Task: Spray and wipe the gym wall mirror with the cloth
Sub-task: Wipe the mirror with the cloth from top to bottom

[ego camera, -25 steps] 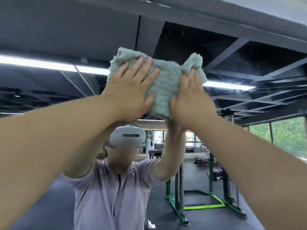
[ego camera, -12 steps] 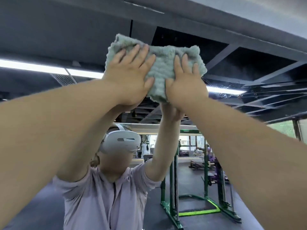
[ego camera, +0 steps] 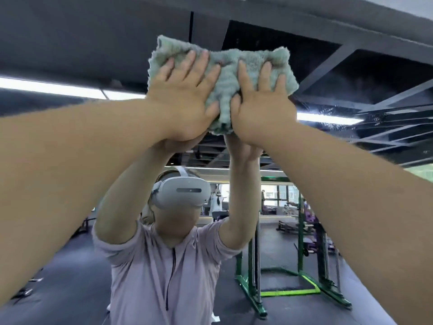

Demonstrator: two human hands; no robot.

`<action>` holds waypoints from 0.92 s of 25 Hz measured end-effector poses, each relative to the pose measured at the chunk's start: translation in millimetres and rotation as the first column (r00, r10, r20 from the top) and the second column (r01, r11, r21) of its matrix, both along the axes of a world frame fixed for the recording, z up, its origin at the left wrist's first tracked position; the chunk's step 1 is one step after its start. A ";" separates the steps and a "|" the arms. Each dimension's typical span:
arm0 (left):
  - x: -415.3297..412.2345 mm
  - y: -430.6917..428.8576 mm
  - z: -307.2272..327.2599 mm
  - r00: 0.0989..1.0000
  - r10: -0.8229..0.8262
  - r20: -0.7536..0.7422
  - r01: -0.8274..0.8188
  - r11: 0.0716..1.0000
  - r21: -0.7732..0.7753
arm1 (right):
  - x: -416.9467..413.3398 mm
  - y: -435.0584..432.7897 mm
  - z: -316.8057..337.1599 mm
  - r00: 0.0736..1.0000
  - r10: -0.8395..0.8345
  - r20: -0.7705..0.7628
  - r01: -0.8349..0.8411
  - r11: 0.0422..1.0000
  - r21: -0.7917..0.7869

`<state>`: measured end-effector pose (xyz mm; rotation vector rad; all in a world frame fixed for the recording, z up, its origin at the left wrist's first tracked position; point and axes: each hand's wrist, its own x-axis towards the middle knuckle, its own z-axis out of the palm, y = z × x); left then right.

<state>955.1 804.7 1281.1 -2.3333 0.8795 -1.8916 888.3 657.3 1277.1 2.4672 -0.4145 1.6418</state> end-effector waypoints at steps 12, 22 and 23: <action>14.5 51.8 -162.0 0.997 -0.043 0.060 0.039 0.997 0.068 | 2.7 23.3 -166.2 0.984 0.167 -0.063 -0.168 0.986 -0.021; 3.9 36.7 -286.8 0.982 -0.166 0.088 0.142 0.964 0.223 | -17.2 5.5 -330.7 0.986 0.137 -0.091 -0.129 0.988 0.086; 4.4 33.3 -268.4 0.982 -0.158 0.099 0.135 0.969 0.209 | -16.9 4.4 -304.8 0.988 0.147 -0.047 -0.142 0.985 0.100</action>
